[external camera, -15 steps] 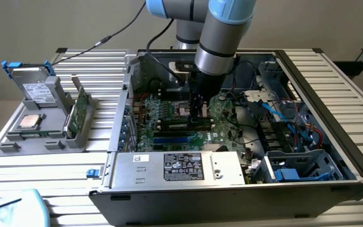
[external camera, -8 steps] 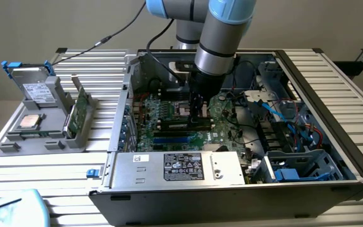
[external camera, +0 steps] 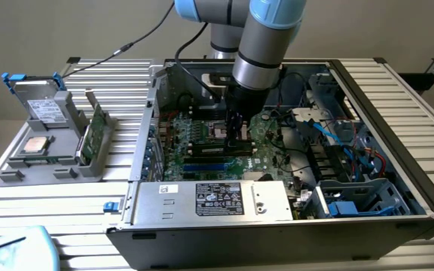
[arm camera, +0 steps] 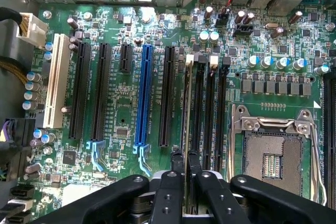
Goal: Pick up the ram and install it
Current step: 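Insert the ram into the slot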
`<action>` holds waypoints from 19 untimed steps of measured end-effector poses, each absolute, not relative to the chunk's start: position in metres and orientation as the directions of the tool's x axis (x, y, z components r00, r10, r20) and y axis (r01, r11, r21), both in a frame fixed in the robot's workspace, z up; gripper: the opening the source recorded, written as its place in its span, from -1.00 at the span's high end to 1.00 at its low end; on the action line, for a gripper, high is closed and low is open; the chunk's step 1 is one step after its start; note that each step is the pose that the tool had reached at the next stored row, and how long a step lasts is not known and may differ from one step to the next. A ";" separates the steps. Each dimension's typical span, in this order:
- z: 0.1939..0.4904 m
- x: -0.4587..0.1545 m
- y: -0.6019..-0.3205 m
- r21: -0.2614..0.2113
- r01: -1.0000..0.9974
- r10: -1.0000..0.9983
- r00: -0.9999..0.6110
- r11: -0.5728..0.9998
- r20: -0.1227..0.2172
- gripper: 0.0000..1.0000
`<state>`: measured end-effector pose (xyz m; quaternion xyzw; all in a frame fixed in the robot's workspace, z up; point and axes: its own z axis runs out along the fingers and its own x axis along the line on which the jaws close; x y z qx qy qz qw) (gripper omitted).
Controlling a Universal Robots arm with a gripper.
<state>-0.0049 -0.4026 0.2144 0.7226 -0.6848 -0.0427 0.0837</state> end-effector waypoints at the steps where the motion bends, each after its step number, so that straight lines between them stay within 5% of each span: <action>1: 0.214 -0.005 -0.403 0.179 -0.983 -0.997 0.058 -0.048 0.053 0.57; 8: 0.215 -0.005 -0.402 0.179 -0.983 -0.997 0.059 -0.048 0.053 0.07; 19: 0.238 -0.012 -0.401 0.179 -0.983 -0.997 0.059 -0.048 0.053 0.07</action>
